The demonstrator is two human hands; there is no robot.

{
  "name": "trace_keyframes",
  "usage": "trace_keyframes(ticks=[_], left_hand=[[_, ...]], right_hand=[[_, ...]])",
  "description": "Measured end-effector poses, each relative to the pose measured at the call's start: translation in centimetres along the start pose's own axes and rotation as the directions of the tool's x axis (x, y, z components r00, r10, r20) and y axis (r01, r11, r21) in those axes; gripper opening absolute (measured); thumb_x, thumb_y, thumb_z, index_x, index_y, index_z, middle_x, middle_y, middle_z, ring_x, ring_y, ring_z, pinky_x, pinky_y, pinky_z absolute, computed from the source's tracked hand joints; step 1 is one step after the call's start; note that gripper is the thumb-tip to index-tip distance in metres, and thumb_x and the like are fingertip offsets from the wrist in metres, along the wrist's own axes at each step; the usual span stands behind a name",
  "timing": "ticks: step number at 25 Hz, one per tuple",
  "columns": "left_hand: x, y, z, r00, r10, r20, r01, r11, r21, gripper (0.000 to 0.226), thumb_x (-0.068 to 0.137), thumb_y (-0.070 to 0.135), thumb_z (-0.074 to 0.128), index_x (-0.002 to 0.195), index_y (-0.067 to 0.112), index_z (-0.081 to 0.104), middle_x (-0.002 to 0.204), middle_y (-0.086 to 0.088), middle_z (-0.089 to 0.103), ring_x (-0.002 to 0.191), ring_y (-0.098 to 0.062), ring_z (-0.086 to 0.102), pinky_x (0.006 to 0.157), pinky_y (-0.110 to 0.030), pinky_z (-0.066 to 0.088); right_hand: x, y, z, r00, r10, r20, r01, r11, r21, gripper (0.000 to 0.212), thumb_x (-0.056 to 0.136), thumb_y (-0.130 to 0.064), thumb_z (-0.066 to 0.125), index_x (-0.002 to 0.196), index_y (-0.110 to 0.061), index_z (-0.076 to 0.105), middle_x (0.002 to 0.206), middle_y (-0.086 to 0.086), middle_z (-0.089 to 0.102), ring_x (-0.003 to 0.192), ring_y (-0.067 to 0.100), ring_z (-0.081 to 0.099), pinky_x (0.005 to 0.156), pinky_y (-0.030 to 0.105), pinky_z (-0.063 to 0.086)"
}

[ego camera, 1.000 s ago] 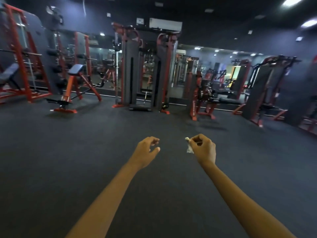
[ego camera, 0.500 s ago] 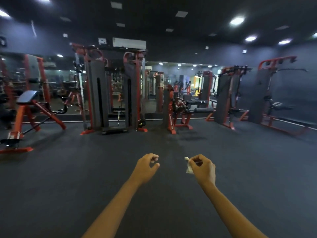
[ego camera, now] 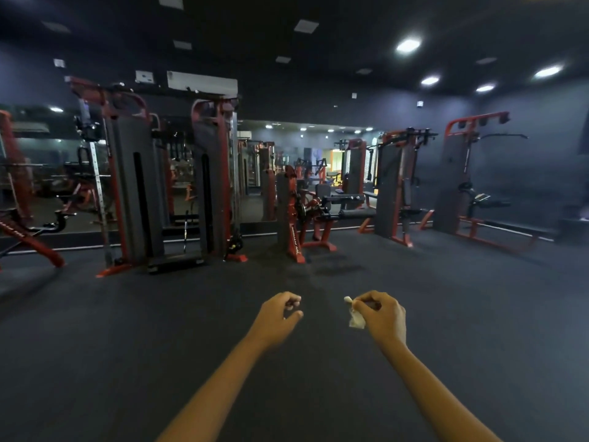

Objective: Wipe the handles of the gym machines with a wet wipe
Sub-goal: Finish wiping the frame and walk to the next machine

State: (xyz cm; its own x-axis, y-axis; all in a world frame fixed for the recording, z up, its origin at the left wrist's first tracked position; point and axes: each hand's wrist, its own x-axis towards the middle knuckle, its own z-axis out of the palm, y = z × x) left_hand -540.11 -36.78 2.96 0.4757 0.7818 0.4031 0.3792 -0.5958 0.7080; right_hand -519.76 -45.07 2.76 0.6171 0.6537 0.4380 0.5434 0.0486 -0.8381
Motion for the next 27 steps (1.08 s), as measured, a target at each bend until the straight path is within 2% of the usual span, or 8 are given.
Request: trace_keyframes(ticks=[7, 11, 13, 15, 17, 19, 22, 27], left_hand=[[21.2, -3.9, 6.1, 1.000, 0.015, 0.026, -0.012, 0.995, -0.097, 0.026, 0.090, 0.013, 0.062, 0.115, 0.011, 0.061, 0.110, 0.004, 0.061, 0.101, -0.006, 0.055, 0.072, 0.001, 0.039], [31.7, -8.8, 12.5, 0.998, -0.027, 0.059, 0.034, 0.990, -0.134, 0.026, 0.090, 0.011, 0.061, 0.116, 0.011, 0.060, 0.112, 0.002, 0.060, 0.105, -0.009, 0.055, 0.070, 0.002, 0.039], [37.8, -11.5, 16.0, 0.996, -0.015, 0.091, 0.028, 0.988, -0.151, 0.027, 0.091, 0.011, 0.061, 0.118, 0.011, 0.060, 0.114, 0.003, 0.060, 0.108, -0.009, 0.055, 0.072, -0.001, 0.040], [43.8, -13.9, 19.3, 0.994, -0.005, 0.107, 0.026, 0.981, -0.192, 0.029, 0.091, 0.012, 0.060, 0.121, 0.011, 0.059, 0.119, 0.002, 0.059, 0.113, -0.008, 0.052, 0.082, -0.010, 0.040], [49.9, -15.9, 22.5, 0.992, -0.066, 0.105, 0.091, 0.960, -0.266, 0.030, 0.092, 0.013, 0.059, 0.122, 0.012, 0.058, 0.123, 0.001, 0.058, 0.118, -0.009, 0.050, 0.088, -0.018, 0.039], [56.6, -17.6, 26.2, 0.989, -0.106, 0.099, 0.132, 0.943, -0.307, 0.030, 0.092, 0.013, 0.060, 0.121, 0.011, 0.058, 0.126, -0.003, 0.059, 0.123, -0.013, 0.051, 0.089, -0.019, 0.038], [65.6, -19.0, 32.5, 0.983, -0.093, 0.159, 0.140, 0.939, -0.315, 0.031, 0.091, 0.011, 0.060, 0.122, 0.009, 0.058, 0.128, -0.004, 0.059, 0.123, -0.015, 0.052, 0.086, -0.016, 0.037], [78.2, -22.3, 45.3, 0.947, -0.027, 0.321, 0.129, 0.945, -0.300, 0.035, 0.090, 0.012, 0.062, 0.124, 0.011, 0.057, 0.124, -0.001, 0.060, 0.118, -0.012, 0.054, 0.085, -0.010, 0.038]], right_hand=[[20.0, 5.8, 6.2, 1.000, 0.003, -0.015, -0.003, 0.999, -0.041, 0.004, 0.075, -0.016, 0.072, 0.071, -0.018, 0.073, 0.081, -0.001, 0.066, 0.077, 0.013, 0.061, 0.061, 0.019, 0.042], [29.3, 12.4, 9.7, 0.997, 0.063, -0.043, -0.066, 0.996, -0.067, 0.004, 0.077, -0.018, 0.072, 0.073, -0.019, 0.073, 0.083, -0.001, 0.065, 0.078, 0.013, 0.061, 0.062, 0.020, 0.043], [34.6, 16.6, 11.4, 0.992, 0.100, -0.080, -0.105, 0.993, -0.062, 0.003, 0.077, -0.018, 0.071, 0.074, -0.018, 0.073, 0.083, 0.000, 0.065, 0.078, 0.014, 0.060, 0.062, 0.020, 0.042], [39.9, 20.4, 12.8, 0.989, 0.115, -0.094, -0.123, 0.989, -0.081, 0.004, 0.077, -0.018, 0.072, 0.073, -0.018, 0.072, 0.084, 0.002, 0.066, 0.078, 0.015, 0.061, 0.061, 0.020, 0.042], [45.5, 23.8, 14.1, 0.976, 0.160, -0.145, -0.173, 0.981, -0.082, 0.006, 0.078, -0.017, 0.072, 0.073, -0.019, 0.071, 0.084, 0.004, 0.067, 0.080, 0.017, 0.062, 0.061, 0.020, 0.041], [51.8, 26.7, 14.9, 0.964, 0.186, -0.192, -0.201, 0.978, -0.061, 0.007, 0.079, -0.016, 0.071, 0.073, -0.019, 0.070, 0.084, 0.003, 0.068, 0.080, 0.017, 0.063, 0.062, 0.019, 0.042], [60.0, 30.7, 15.5, 0.955, 0.199, -0.222, -0.222, 0.972, -0.081, 0.008, 0.079, -0.017, 0.072, 0.073, -0.020, 0.069, 0.083, 0.000, 0.066, 0.077, 0.012, 0.062, 0.060, 0.015, 0.042], [71.4, 43.0, 16.7, 0.939, 0.242, -0.243, -0.289, 0.940, -0.180, 0.009, 0.078, -0.022, 0.074, 0.073, -0.018, 0.068, 0.080, -0.003, 0.063, 0.073, 0.008, 0.060, 0.060, 0.016, 0.043]])
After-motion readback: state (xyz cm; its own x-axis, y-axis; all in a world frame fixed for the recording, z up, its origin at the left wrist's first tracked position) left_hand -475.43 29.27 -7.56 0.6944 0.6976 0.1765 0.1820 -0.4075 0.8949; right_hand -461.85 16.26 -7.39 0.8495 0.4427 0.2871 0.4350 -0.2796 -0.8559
